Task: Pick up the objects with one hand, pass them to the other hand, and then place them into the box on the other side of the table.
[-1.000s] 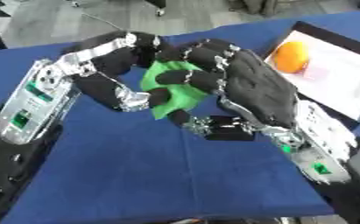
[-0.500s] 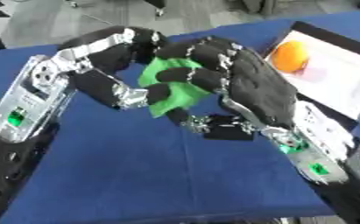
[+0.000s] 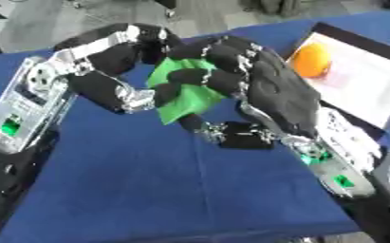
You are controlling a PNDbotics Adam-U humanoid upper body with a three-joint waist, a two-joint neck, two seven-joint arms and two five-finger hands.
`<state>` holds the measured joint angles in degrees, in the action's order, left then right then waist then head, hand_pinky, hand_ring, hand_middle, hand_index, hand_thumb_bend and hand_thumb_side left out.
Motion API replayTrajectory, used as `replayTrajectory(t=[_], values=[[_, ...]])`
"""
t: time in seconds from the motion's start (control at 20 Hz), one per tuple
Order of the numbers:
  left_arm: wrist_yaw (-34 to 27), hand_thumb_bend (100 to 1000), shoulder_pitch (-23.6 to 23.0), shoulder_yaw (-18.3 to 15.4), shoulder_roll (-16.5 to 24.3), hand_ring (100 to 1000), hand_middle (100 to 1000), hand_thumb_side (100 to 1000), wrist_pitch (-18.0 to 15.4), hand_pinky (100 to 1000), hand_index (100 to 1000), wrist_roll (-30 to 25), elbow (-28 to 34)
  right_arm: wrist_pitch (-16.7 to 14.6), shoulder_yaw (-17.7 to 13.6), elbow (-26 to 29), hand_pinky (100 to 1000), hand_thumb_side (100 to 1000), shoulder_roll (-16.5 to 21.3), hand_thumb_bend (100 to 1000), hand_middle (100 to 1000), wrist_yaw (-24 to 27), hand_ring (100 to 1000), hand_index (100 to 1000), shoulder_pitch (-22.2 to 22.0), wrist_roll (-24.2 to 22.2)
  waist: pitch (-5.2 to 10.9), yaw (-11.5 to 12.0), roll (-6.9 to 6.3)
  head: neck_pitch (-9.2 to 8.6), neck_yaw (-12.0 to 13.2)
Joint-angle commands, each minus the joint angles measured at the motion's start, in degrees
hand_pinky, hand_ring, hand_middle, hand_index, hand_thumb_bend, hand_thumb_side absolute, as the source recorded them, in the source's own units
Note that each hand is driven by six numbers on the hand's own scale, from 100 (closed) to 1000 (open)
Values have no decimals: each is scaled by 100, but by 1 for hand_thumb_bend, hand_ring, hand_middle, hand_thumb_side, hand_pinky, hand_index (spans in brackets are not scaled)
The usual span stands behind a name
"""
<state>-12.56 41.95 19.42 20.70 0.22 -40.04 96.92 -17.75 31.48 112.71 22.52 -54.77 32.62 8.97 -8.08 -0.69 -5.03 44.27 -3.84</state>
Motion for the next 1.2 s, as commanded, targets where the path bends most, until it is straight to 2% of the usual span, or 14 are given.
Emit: replayTrajectory(t=[0.05,0.5,0.9,0.95,1.2], values=[[-509,100,206,-83,27,479,458,538,-123,694,553,-52,157,-5,-47,-95,391,100,237,100,182,70,400,268,77,-150,55,-1,21,-15,-57],[-567,100,202,-154,84,488,468,596,-237,701,565,-143,155,8,-39,-199,388,100,348,100,182,179,399,268,42,-173,41,-11,14,-15,-157],[-569,100,193,-179,94,488,468,596,-248,701,565,-127,147,-6,-20,-285,388,100,378,100,182,183,399,268,23,-118,40,-11,15,-15,-180],[-570,100,192,-182,94,490,469,623,-248,699,565,-125,146,-5,-18,-289,385,100,380,100,182,184,397,269,19,-119,39,-11,15,-15,-185],[-627,100,222,-388,72,491,471,644,-254,698,575,86,60,-96,113,-624,385,100,398,100,184,201,397,267,-7,-70,25,-2,16,-15,-311]])
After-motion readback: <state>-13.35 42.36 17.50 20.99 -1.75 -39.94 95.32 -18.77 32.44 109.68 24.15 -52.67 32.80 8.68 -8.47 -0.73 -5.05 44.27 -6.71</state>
